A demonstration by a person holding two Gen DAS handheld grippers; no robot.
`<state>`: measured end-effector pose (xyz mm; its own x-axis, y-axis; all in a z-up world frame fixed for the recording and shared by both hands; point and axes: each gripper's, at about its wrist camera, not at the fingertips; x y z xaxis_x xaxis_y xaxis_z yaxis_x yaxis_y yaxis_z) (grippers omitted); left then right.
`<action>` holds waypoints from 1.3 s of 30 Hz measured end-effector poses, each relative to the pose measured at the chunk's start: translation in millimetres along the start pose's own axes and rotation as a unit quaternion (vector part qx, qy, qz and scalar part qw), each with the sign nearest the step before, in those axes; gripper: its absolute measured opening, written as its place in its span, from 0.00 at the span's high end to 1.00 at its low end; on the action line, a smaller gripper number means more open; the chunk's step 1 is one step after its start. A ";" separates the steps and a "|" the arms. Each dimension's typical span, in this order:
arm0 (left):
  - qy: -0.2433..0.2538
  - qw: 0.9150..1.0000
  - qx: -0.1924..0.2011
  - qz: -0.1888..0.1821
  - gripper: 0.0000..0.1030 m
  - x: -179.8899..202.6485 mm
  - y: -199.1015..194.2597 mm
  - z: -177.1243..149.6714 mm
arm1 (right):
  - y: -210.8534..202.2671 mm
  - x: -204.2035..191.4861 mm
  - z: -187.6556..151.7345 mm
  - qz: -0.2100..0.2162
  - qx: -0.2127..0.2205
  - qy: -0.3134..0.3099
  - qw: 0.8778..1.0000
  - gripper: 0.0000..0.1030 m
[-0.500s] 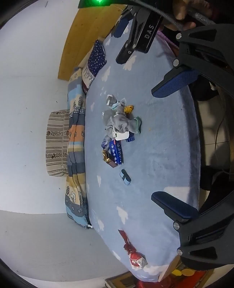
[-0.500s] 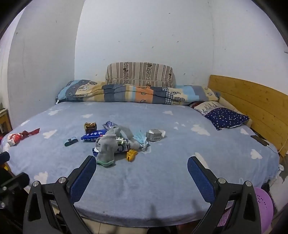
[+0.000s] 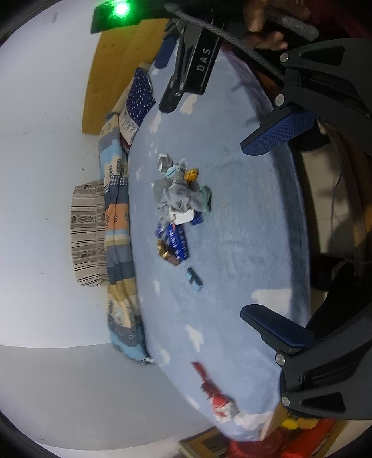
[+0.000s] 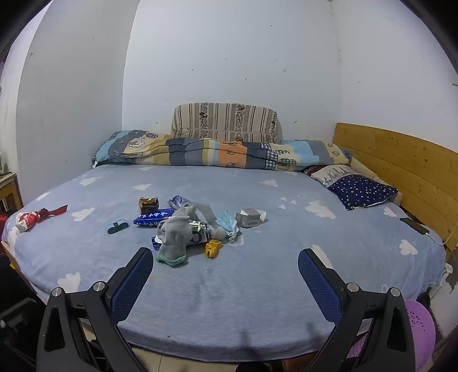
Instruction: Collect trash
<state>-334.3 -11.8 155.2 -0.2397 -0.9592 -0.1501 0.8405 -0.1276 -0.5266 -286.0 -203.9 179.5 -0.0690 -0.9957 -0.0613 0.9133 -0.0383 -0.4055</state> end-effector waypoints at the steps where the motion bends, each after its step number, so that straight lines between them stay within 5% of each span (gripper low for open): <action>1: 0.002 1.000 0.007 0.010 0.00 -1.3 0.1 2.1 | -1.3 -0.9 -0.4 0.000 0.001 -0.003 1.000 0.01; 14: -0.053 0.996 0.007 0.072 0.00 -38.0 19.1 13.7 | 1.4 -7.6 -6.5 -0.001 0.000 -0.010 1.000 0.01; 39: -0.051 0.995 -0.010 0.080 0.00 -38.3 39.3 12.8 | 8.6 -14.5 -9.4 0.006 -0.014 -0.016 1.000 0.01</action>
<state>-285.8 16.7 151.0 -0.0518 -0.9876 -0.1479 0.8535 0.0331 -0.5200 -280.9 -189.0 168.4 -0.0448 -0.9983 -0.0381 0.9021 -0.0240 -0.4308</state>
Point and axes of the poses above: each gripper's, at about its wrist camera, not at the fingertips, and y roughly the way its jaws point, x to its right, z to its top, and after that the axes turned 7 degrees about y, right-handed
